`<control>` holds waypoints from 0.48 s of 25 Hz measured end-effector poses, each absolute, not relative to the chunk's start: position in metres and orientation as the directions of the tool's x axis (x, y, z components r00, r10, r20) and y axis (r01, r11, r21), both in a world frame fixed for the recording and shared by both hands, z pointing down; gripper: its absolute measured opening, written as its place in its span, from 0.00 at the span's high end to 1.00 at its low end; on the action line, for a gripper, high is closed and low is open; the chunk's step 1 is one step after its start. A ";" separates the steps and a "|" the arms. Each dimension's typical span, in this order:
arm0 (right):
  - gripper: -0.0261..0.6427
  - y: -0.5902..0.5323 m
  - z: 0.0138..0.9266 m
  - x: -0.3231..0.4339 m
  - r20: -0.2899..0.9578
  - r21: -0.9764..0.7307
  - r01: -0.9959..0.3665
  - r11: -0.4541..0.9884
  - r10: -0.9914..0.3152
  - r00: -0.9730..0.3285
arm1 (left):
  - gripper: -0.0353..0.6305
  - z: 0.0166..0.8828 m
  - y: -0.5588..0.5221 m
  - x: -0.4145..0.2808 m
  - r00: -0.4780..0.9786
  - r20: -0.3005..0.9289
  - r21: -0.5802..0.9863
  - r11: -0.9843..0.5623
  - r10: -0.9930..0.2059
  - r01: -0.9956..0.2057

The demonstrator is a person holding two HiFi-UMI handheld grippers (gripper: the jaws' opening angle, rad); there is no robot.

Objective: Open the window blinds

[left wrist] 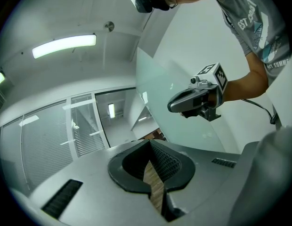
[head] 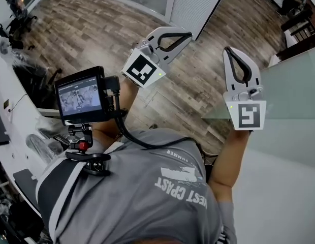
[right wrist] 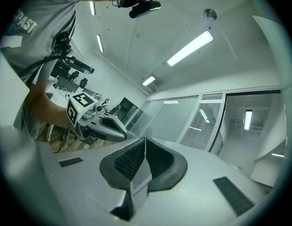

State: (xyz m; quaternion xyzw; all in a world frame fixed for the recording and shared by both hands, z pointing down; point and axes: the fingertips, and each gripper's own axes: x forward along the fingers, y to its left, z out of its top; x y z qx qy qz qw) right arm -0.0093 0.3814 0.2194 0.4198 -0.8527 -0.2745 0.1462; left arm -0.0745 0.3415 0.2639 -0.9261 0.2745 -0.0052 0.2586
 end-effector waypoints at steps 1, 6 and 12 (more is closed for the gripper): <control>0.95 0.377 0.221 -0.009 0.019 0.593 -0.635 0.495 -0.797 -0.604 | 0.94 0.266 0.337 -0.074 0.850 -0.128 -0.483 -0.717 -0.510 -0.503; 0.95 0.380 0.225 0.000 0.028 0.592 -0.651 0.474 -0.820 -0.572 | 0.94 0.271 0.343 -0.072 0.859 -0.138 -0.494 -0.717 -0.494 -0.492; 0.95 0.373 0.232 -0.006 -0.014 0.597 -0.648 0.473 -0.801 -0.598 | 0.94 0.285 0.339 -0.079 0.854 -0.113 -0.508 -0.709 -0.507 -0.488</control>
